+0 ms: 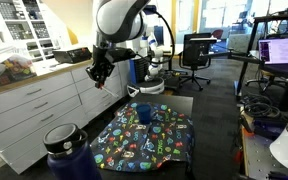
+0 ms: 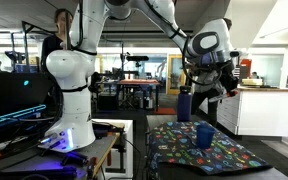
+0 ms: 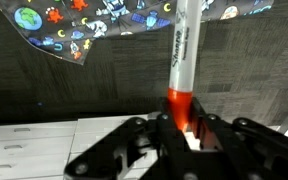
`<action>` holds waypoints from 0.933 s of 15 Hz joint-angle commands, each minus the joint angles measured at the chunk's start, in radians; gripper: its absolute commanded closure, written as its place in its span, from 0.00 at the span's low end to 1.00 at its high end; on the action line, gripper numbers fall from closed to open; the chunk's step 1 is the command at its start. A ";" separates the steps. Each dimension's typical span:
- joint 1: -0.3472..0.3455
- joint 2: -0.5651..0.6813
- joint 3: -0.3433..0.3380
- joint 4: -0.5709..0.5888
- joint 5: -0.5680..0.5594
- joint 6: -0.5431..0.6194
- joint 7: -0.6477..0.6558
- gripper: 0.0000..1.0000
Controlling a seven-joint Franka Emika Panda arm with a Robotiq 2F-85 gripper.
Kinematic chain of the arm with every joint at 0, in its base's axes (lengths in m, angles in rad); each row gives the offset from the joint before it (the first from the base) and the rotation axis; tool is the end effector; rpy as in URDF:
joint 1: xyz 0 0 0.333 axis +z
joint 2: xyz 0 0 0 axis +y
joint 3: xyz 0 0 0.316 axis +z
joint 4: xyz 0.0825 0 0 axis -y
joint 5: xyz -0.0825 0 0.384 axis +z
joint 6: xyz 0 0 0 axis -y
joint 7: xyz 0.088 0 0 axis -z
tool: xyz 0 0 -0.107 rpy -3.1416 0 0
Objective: Put the marker in the blue cup
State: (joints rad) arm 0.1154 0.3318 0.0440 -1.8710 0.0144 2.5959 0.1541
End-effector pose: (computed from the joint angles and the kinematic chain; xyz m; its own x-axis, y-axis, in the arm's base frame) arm 0.6538 0.1025 0.3797 0.9268 -0.0264 0.3745 0.0057 -0.9964 -0.0844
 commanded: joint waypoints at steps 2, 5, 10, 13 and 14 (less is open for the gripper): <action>-0.025 -0.102 0.017 -0.137 0.021 0.140 -0.073 0.94; -0.032 -0.134 0.024 -0.187 0.033 0.211 -0.102 0.94; -0.045 -0.170 0.041 -0.245 0.067 0.285 -0.147 0.94; -0.054 -0.190 0.053 -0.275 0.104 0.325 -0.186 0.94; -0.058 -0.198 0.058 -0.288 0.119 0.343 -0.206 0.94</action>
State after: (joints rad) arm 0.0850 0.1989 0.0744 -2.0809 0.0815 2.8845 0.0138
